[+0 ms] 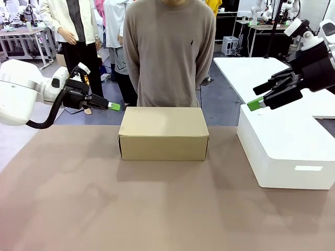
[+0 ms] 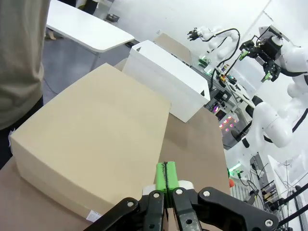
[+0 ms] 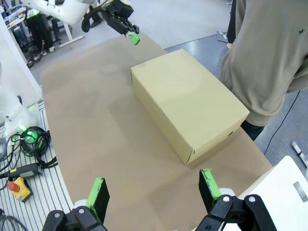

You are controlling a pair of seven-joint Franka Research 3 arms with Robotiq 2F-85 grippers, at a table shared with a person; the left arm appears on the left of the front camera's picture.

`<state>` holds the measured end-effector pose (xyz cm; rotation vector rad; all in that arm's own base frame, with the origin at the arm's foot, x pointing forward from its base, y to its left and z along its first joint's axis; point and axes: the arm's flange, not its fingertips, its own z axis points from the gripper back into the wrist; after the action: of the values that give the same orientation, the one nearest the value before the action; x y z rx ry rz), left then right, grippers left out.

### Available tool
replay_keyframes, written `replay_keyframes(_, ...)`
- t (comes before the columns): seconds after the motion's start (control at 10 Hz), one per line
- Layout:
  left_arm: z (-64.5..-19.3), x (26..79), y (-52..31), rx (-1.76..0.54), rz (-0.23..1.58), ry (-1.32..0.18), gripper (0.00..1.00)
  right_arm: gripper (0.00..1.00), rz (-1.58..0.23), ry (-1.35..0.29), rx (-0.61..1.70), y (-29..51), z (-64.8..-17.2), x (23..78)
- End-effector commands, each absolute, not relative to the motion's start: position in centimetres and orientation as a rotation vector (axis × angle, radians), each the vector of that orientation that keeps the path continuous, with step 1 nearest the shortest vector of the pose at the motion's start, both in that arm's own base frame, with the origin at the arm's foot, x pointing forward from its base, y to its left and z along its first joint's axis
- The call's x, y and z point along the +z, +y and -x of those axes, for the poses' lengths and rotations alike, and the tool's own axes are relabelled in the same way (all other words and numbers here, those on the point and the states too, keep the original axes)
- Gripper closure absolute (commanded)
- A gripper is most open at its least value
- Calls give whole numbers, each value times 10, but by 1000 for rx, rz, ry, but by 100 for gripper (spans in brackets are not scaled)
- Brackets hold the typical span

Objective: Pack the shoes into the box.
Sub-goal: Press down on the lid of the Shoes Box.

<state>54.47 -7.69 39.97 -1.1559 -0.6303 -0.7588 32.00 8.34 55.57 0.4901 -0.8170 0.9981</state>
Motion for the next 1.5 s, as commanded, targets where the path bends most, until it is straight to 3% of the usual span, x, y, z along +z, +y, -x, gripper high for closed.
replay_keyframes(0.0,-544,401,-76,-751,1158,-628,100,0,-508,-835,1020,83,-324,555)
replay_keyframes(0.3,-545,400,-77,-759,1156,-630,100,0,-508,-835,1020,83,-324,555)
replay_keyframes(0.8,-536,455,-50,-860,797,-497,100,0,-508,-835,1020,83,-324,555)
replay_keyframes(1.3,-500,493,-42,-914,494,-440,3,0,-495,-807,981,88,-327,565)
replay_keyframes(1.4,-488,499,-40,-921,457,-412,0,0,-469,-745,949,95,-341,577)
